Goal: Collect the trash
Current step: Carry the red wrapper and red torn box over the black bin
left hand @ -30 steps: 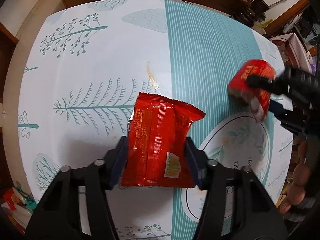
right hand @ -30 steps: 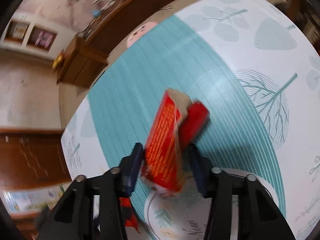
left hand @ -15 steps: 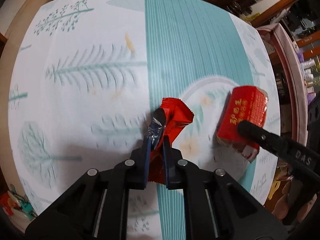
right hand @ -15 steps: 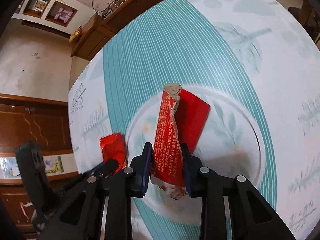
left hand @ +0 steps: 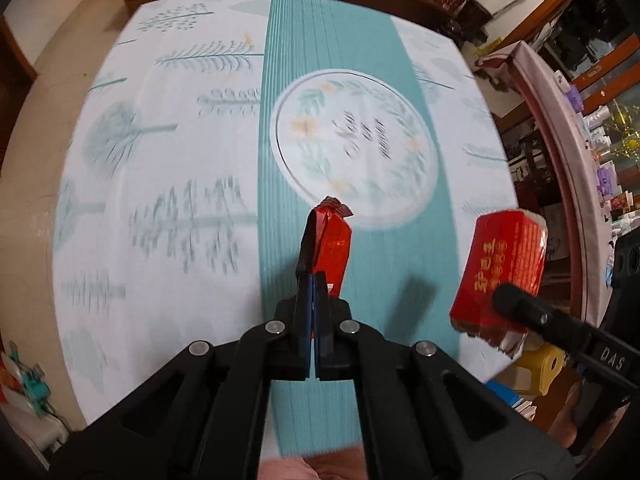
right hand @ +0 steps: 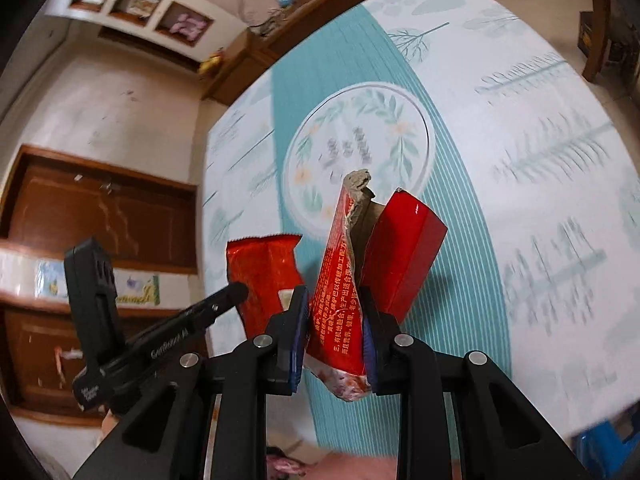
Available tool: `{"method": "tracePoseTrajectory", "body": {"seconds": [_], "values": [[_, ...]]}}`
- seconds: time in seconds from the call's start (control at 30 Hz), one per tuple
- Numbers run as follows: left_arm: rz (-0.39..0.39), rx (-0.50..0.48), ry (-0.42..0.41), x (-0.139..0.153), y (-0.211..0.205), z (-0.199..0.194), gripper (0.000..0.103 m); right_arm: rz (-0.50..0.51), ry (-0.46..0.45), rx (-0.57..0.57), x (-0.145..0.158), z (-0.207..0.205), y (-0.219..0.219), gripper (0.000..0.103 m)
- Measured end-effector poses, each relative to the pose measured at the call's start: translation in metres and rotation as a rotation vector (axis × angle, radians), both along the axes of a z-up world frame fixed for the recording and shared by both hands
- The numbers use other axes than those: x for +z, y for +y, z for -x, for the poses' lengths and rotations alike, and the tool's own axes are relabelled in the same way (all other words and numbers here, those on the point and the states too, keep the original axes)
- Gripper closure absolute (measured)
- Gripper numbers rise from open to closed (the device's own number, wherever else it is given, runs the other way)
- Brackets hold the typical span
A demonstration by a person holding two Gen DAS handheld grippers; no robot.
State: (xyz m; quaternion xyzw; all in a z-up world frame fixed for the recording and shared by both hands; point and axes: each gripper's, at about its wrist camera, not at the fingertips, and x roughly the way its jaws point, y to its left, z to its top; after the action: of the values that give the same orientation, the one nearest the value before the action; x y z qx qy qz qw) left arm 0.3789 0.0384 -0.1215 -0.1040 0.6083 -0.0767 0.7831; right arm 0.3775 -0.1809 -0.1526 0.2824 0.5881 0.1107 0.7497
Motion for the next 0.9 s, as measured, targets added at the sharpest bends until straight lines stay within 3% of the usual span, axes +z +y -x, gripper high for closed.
{"method": "tracePoseTrajectory", "body": {"seconds": [0.2, 0.5, 0.67, 0.9], "values": [[0.025, 0.054, -0.045, 0.034, -0.014, 0.107, 0.103, -0.026, -0.027, 0.102, 0.032, 0.103, -0.035, 0.08], [0.061, 0.042, 0.011, 0.039, -0.036, 0.228, 0.103, -0.053, 0.033, 0.164, 0.02, 0.236, -0.063, 0.08], [0.059, 0.002, 0.062, 0.019, -0.042, 0.274, 0.103, -0.042, 0.097, 0.166, -0.008, 0.289, -0.063, 0.08], [0.044, -0.069, 0.114, -0.041, -0.047, 0.31, 0.103, 0.062, 0.142, 0.135, -0.064, 0.338, -0.055, 0.08]]}}
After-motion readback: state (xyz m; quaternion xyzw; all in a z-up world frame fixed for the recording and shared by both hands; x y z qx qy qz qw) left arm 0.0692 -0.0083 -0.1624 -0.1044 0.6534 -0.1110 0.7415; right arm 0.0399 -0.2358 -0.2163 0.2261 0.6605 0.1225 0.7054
